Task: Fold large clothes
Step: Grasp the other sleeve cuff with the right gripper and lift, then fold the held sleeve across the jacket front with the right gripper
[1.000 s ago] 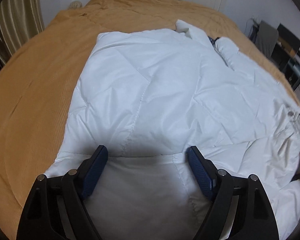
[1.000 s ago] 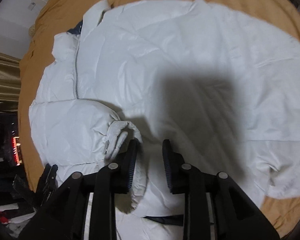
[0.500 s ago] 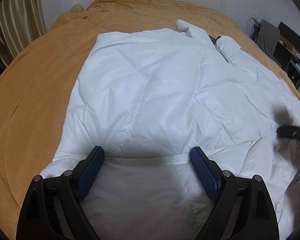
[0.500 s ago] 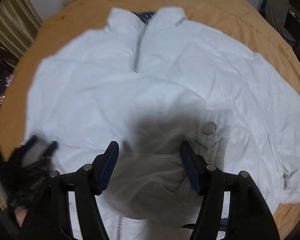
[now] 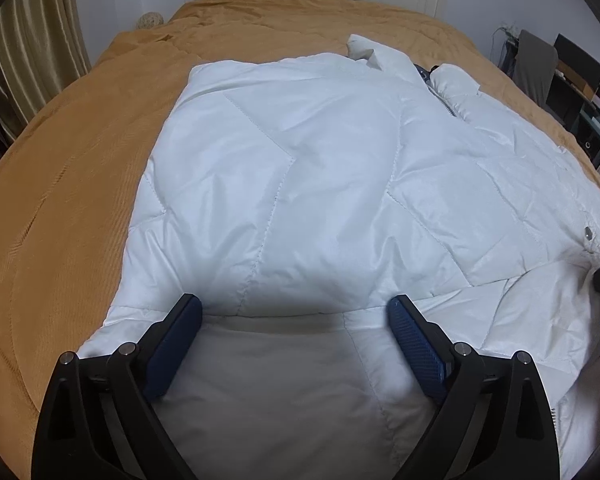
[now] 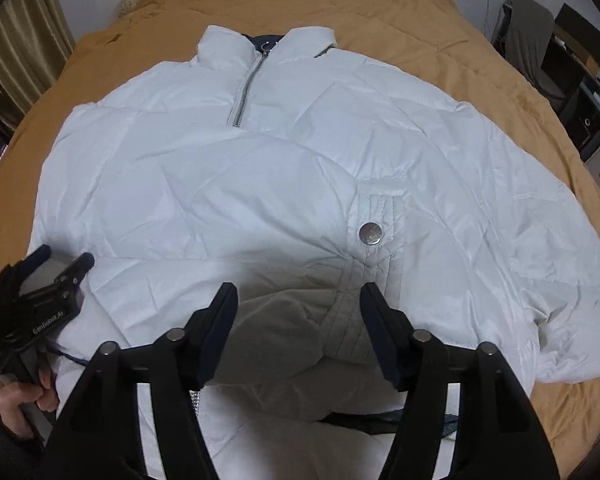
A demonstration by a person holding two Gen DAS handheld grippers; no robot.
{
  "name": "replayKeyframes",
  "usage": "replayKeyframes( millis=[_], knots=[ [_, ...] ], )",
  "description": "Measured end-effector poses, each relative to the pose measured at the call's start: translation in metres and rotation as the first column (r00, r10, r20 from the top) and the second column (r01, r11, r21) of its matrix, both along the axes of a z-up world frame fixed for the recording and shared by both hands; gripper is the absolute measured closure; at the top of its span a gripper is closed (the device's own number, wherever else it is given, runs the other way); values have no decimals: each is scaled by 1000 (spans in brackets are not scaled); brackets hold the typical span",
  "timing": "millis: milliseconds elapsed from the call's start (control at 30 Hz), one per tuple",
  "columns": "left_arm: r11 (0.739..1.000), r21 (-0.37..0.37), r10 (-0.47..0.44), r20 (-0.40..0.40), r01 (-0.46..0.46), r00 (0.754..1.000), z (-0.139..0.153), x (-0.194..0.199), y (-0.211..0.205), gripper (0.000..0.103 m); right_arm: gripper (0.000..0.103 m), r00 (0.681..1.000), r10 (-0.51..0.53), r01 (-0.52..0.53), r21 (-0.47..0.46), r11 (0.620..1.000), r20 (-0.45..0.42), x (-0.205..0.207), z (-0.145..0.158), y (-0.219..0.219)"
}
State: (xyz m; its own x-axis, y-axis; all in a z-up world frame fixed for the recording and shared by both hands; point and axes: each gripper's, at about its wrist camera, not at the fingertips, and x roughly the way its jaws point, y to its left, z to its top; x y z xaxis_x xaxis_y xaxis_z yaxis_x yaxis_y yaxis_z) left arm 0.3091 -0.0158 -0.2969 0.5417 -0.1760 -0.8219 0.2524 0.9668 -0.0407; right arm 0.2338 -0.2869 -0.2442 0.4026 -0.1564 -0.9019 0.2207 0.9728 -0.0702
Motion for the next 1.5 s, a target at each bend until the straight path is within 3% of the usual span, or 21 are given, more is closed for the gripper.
replayKeyframes(
  millis=[67, 167, 267, 433, 567, 633, 700, 833, 900, 1067, 1167, 1233, 1267, 1300, 1367, 1500],
  knots=[
    [999, -12, 46, 3, -46, 999, 13, -9, 7, 8, 37, 999, -9, 9, 5, 1000, -46, -1, -16, -11],
    [997, -71, 40, 19, -39, 999, 30, -27, 11, 8, 36, 998, -8, 11, 46, 999, -58, -14, -27, -22],
    [999, -36, 29, -35, -31, 999, 15, -25, 7, 8, 36, 999, -12, 15, 62, 998, -51, -11, -22, -27],
    [999, -8, 39, -29, -39, 999, 4, -23, 5, 7, 36, 997, -47, 43, 74, 996, 61, -34, 26, -51],
    [999, -14, 37, -33, -37, 999, 0, -20, 4, 6, 22, 957, -236, 216, 130, 968, 169, -94, 69, -134],
    [999, -11, 38, -31, -39, 999, -1, -20, 3, 5, 19, 907, -366, 336, 166, 927, 206, -138, 81, -186],
    [999, -1, 42, -30, -42, 999, -2, -20, 2, 5, 12, 834, -514, 477, 206, 854, 199, -190, 80, -243],
    [998, 22, 58, -28, -57, 998, -3, -18, -3, 4, 11, 677, -727, 637, 404, 657, 116, -278, 43, -328],
    [998, 27, 63, -25, -63, 998, -4, -18, -4, 3, 11, 649, -756, 653, 447, 611, 86, -297, 25, -346],
    [997, 19, 70, -20, -69, 997, -5, -20, -3, 2, 11, 616, -783, 665, 472, 579, 92, -285, -6, -378],
    [997, 17, 71, -20, -70, 997, -5, -20, -3, 2, 11, 562, -825, 653, 581, 486, 58, -275, -24, -401],
    [997, 16, 70, -18, -70, 997, -6, -20, -3, 2, 11, 548, -834, 601, 663, 446, 65, -266, -32, -410],
    [997, 16, 71, -18, -71, 997, -6, -20, -3, 2, 15, 534, -843, 587, 689, 426, 66, -260, -34, -413],
    [997, 16, 71, -18, -71, 997, -6, -20, -3, 2, 44, 522, -849, 565, 711, 417, 83, -256, -34, -413],
    [997, 15, 70, -19, -70, 997, -6, -20, -3, 2, 86, 530, -841, 534, 728, 430, 108, -242, -27, -409],
    [998, 5, 68, -25, -68, 997, -6, -20, -1, 2, 91, 512, -812, 437, 728, 528, 281, -230, 29, -372]
  ],
)
